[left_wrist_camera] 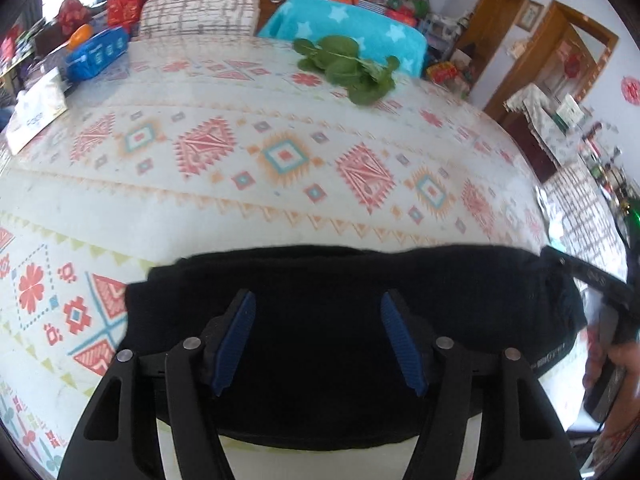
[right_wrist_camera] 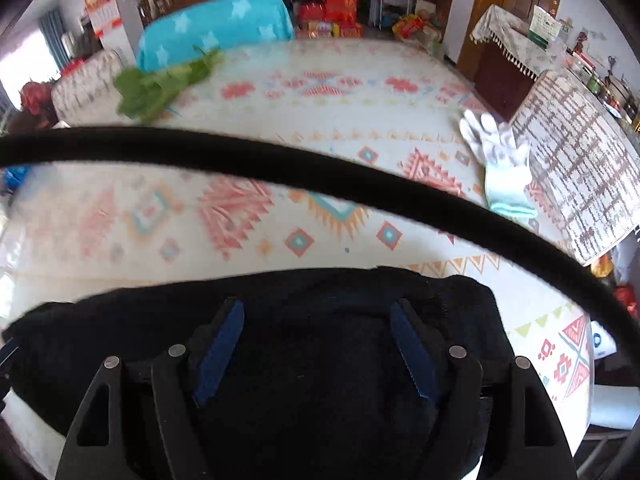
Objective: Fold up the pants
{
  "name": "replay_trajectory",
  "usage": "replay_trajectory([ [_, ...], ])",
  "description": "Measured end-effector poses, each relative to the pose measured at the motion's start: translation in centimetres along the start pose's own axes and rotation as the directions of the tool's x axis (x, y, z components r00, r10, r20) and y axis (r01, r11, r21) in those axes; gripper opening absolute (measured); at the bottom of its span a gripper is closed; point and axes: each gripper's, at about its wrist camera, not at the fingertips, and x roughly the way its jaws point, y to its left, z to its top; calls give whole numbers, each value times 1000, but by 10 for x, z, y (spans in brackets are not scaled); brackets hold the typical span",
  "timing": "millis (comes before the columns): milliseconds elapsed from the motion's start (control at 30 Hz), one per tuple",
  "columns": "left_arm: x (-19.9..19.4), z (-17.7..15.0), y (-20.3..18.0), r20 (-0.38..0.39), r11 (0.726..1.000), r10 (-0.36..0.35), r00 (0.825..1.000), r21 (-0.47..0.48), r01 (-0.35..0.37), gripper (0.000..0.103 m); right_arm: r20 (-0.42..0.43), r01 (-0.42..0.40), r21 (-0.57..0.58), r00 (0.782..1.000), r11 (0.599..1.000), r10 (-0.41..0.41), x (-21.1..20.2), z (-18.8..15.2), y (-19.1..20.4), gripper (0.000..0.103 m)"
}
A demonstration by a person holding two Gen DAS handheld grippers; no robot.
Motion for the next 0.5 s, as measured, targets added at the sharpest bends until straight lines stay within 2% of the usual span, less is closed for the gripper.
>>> replay_trajectory([
  [67,12,13,9,-32,998,60,998,-17,-60,65,9,-63,-34,998,997,63,-8,0,21,80],
  [167,42,24,17,-84,991,130,988,-24,-132,65,-45,-124,-84,992,989,120,6,-4,59,80],
  [233,57,23,24,-114,992,117,987,-42,-123,65,-77,-123,-111,990,986,115,18,-12,76,80],
  [333,60,18,20,-88,992,124,988,-10,-126,72,-131,-101,-113,988,988,86,43,-19,87,80],
  [400,60,14,18,-67,994,111,992,-2,-111,83,-140,-95,-104,987,990,80,51,-22,89,81],
  [500,59,5,13,-18,993,111,994,43,-110,86,-137,-79,-123,989,989,62,56,-22,90,85],
])
